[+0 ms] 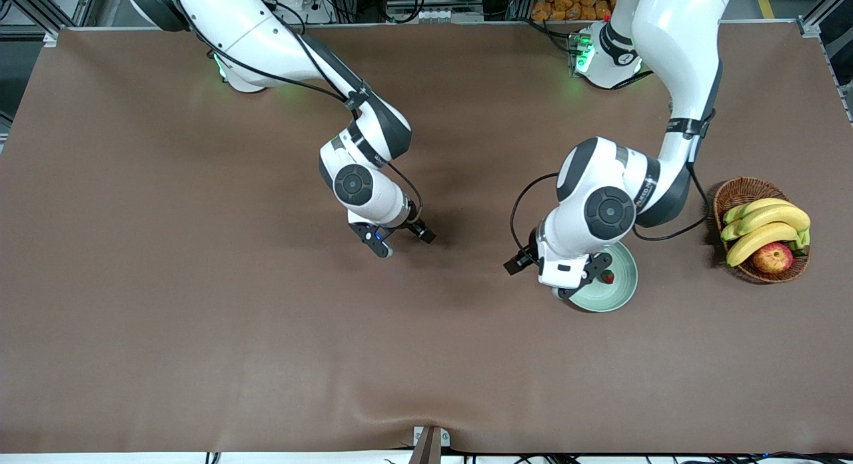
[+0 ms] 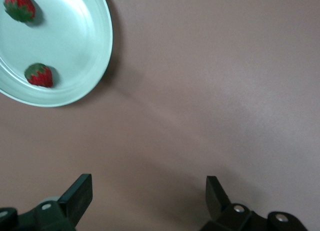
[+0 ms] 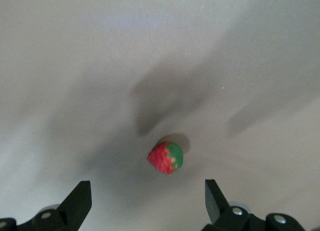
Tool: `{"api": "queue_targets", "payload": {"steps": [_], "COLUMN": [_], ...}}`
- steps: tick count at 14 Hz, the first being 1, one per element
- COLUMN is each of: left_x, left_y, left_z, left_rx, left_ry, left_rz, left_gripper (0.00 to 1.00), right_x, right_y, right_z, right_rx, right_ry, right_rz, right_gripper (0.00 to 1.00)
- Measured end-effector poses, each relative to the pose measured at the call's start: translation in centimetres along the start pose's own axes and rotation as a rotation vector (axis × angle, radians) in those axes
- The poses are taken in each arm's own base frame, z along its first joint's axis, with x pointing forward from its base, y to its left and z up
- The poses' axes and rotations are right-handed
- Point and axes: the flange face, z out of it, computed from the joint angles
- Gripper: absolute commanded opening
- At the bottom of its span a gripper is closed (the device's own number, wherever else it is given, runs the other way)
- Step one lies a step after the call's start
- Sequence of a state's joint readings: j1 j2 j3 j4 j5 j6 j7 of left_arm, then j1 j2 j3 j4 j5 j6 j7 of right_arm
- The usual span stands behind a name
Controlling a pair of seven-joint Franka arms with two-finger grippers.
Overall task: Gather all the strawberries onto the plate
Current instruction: 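Set the third strawberry mid-table with the right gripper while the left gripper approaches, then grasp the third strawberry with the left gripper while the right gripper withdraws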
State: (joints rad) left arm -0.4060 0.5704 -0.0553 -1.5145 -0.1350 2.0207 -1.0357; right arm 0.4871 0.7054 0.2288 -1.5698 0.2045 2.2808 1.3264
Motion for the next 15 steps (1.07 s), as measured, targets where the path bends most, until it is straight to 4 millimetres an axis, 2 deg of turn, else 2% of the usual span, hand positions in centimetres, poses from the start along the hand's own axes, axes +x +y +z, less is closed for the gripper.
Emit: {"api": "queue_targets", "payload": {"steps": [3,6,8,11,15], "left_x": [-1.5,-2.7,-4.3,-8.0,-14.6], "left_y": [1.2,2.3,3.4,5.8,9.0], "left_z": [1.9,3.4,4.5,6.0,8.9], "left_rx": [0.0,-0.016,-0.015,-0.023,-0.103], "left_ry": [0.002,0.011,0.011,0.012,0.021], "left_rz": [-0.052,-0.145,-0.221,-0.288,-0.383], "left_gripper": [1.0,1.0,1.0,1.0,1.0], "right_x": [2.1,5.4,7.7,11.3,17.0], "right_y": [-0.5,-0.4,-0.1,0.5,2.4], "right_z": [-4.1,-8.1,-10.3,-13.3,-17.0], "right_rx": [0.002,0.046,0.061,0.05,0.042], "right_ry": [-0.003,0.012,0.026,0.042,0.048], "right_rz": [0.027,0.068,0.084,0.077,0.05], "right_gripper": [1.0,1.0,1.0,1.0,1.0]}}
